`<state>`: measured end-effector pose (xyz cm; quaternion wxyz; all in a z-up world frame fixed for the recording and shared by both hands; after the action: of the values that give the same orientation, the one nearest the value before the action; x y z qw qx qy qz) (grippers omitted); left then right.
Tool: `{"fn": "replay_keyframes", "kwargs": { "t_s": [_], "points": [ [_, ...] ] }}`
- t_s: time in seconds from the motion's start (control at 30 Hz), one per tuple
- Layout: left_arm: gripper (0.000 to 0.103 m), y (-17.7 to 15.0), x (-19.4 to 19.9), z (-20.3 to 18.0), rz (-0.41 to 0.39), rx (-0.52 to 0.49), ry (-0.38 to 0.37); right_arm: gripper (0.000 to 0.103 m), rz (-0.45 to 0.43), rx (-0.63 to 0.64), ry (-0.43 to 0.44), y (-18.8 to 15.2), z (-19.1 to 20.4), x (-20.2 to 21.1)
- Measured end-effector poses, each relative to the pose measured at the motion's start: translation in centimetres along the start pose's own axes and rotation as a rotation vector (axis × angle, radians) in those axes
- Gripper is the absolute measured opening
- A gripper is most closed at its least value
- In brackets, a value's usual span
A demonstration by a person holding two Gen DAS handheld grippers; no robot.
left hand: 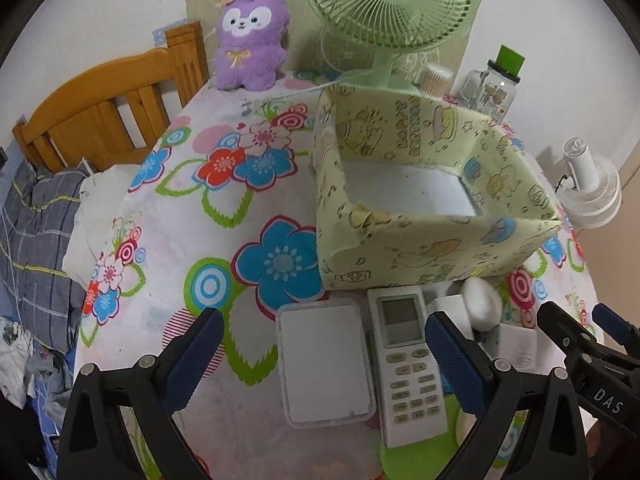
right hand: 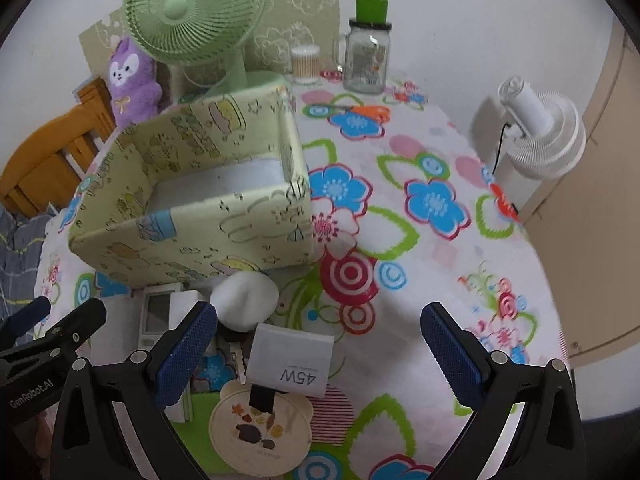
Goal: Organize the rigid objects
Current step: 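Grasp the white flat case with the left tool while the right tool grasps the white charger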
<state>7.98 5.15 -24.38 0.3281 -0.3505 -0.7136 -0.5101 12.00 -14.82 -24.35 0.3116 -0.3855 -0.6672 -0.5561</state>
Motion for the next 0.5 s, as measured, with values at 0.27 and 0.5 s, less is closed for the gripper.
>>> {"fn": "replay_keyframes", "kwargs": {
  "t_s": [0.27, 0.5],
  "points": [
    [0.102, -1.0, -1.8, 1.2, 0.038, -0.002, 0.052, 0.103, 0.045, 0.001, -0.019, -1.3, 0.5, -2.3],
    [0.101, -1.5, -2.7, 2.1, 0.070, 0.015, 0.073, 0.102, 0.064, 0.018, -0.063, -2.4, 1.2, -3.7]
  ]
}}
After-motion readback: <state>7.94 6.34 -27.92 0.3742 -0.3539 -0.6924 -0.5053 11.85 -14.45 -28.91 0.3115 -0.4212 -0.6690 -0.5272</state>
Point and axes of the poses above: each gripper's, at about its wrist camera, not at the fingertips, and x roughly against the way its jaws point, z to its left, y to its top, the point moved 1 cm from there along -x, roughly the way its jaws point, and after that the axes turned 13 degrees about -y, right-handed, at the moved point
